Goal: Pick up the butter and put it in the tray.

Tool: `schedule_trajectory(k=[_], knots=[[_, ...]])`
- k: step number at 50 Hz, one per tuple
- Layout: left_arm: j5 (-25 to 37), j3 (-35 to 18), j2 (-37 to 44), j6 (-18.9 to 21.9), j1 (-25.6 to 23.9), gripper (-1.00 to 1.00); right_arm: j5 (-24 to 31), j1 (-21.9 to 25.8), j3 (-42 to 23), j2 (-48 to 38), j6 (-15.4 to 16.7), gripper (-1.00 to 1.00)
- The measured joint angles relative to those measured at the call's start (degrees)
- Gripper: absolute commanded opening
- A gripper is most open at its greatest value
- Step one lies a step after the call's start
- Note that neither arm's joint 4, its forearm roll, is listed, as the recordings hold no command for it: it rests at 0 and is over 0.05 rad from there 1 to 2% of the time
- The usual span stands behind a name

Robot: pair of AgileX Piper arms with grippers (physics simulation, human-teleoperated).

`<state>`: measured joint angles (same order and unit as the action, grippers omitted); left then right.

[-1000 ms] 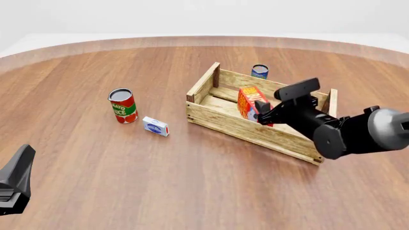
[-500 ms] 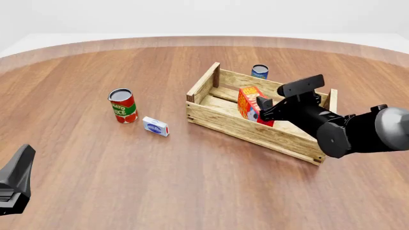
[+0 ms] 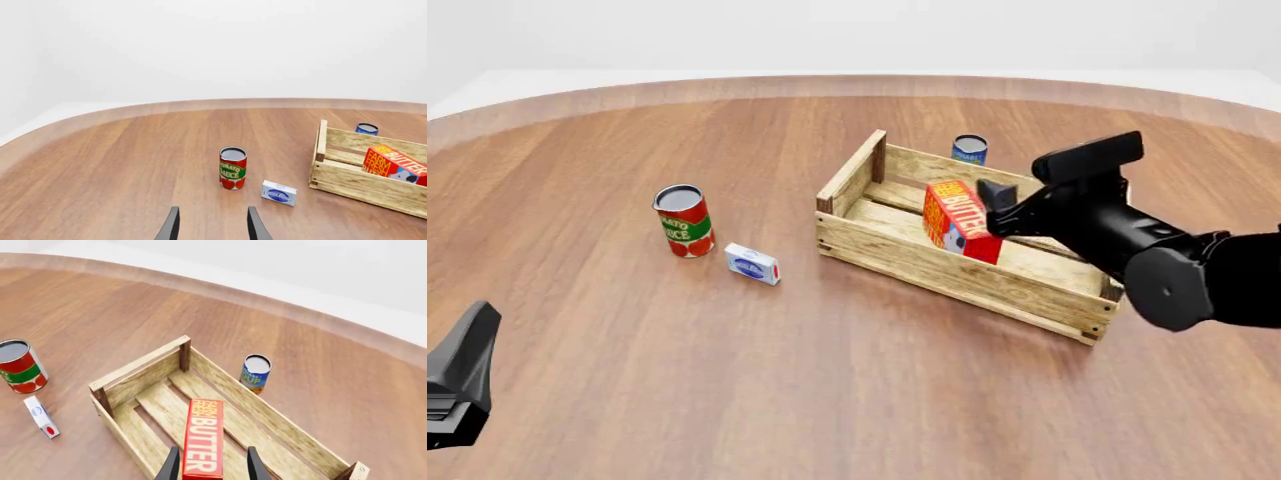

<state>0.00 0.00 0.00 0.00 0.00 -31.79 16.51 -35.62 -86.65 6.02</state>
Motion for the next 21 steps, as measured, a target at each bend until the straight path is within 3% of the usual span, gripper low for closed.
schedule_trajectory(k=[21], knots=[[0.0,0.0,0.0,0.0,0.0,1.00,5.1,-0.6,3.2,12.4,-0.3,1.00]])
